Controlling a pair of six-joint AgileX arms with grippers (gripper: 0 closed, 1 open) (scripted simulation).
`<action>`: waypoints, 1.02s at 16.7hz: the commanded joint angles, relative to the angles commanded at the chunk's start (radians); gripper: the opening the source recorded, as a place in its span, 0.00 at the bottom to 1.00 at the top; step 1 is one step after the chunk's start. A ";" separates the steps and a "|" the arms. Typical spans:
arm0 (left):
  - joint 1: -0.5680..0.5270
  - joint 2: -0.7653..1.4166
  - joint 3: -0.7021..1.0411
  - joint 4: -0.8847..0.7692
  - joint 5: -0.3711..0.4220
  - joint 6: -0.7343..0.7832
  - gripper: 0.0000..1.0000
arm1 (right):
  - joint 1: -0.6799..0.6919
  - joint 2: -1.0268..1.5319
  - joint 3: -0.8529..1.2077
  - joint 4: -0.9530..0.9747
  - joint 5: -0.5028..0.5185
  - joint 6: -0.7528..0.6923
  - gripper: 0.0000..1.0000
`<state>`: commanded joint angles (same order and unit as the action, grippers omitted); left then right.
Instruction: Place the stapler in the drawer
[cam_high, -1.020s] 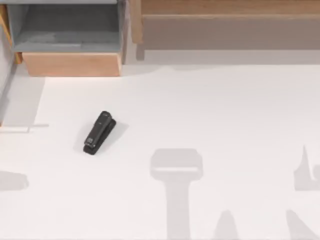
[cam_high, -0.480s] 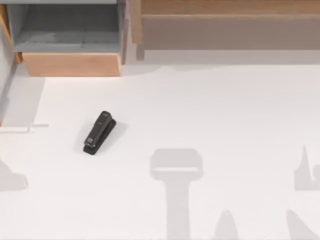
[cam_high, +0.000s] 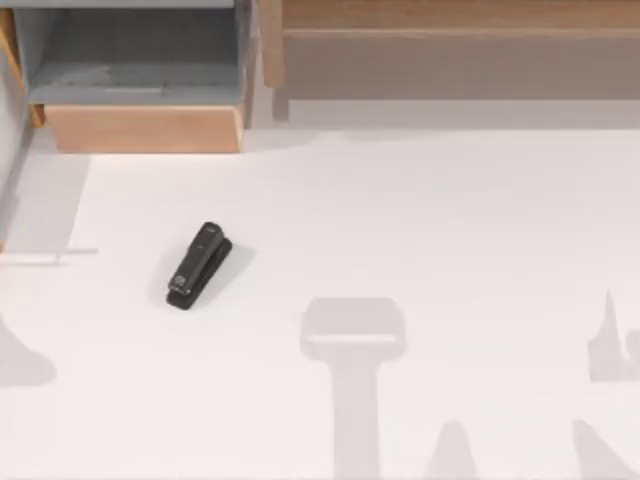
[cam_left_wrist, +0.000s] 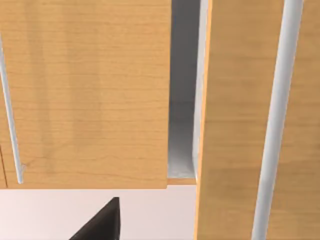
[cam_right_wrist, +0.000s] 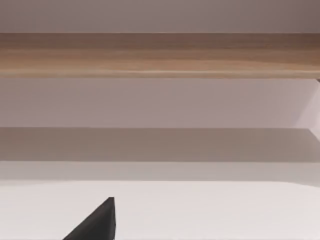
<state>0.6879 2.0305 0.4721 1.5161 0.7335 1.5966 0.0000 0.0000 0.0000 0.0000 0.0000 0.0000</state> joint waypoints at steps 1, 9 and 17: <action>0.012 -0.005 -0.014 0.008 0.012 0.001 1.00 | 0.000 0.000 0.000 0.000 0.000 0.000 1.00; 0.030 -0.019 -0.047 0.016 0.045 -0.005 1.00 | 0.000 0.000 0.000 0.000 0.000 0.000 1.00; -0.179 -0.215 0.027 -0.440 0.220 -0.320 1.00 | 0.000 0.000 0.000 0.000 0.000 0.000 1.00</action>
<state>0.5092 1.8153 0.4989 1.0763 0.9538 1.2769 0.0000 0.0000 0.0000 0.0000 0.0000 0.0000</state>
